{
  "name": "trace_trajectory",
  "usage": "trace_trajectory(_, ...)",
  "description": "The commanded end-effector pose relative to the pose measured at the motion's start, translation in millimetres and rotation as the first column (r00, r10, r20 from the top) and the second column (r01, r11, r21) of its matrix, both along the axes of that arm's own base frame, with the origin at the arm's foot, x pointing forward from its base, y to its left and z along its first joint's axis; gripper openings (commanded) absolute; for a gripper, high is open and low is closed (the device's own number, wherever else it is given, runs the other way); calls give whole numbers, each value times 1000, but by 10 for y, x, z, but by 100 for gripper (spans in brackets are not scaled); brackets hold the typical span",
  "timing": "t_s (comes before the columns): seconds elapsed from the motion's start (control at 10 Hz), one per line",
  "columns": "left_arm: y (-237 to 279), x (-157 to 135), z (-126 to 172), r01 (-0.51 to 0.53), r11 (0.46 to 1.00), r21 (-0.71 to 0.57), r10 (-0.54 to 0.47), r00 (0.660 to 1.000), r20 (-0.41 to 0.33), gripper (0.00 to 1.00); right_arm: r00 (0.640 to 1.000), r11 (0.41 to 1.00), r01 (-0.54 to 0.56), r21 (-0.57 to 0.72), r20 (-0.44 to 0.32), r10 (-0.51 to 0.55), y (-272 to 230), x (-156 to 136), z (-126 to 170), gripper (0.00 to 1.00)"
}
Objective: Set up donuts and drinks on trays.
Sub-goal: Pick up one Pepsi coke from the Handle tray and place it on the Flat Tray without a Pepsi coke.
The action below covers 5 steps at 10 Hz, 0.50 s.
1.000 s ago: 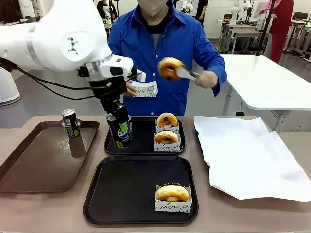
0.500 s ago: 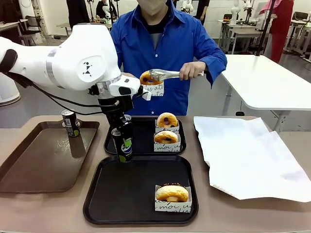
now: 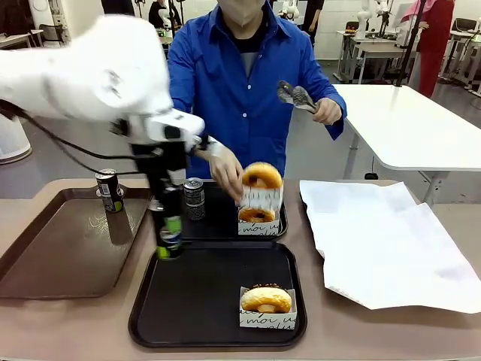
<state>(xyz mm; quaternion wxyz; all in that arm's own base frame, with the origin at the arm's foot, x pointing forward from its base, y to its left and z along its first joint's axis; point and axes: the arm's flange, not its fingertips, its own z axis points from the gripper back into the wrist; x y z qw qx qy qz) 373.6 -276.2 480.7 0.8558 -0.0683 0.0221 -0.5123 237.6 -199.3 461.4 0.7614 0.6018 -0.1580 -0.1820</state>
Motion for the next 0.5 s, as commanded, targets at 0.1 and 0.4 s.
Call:
trace_trajectory(0.1, 1214, -1201, 606, 31, 998, 53, -27, 998, -65, 59, 1000, 1000, -5, 13, 12, 4, -5, 1, -3, 100)
trace_trajectory(0.4, 1376, -1509, 665, -15, 997, 73, 15, 1000, -4, 59, 1000, 1000, -5, 13, 12, 4, -5, 1, -3, 100)
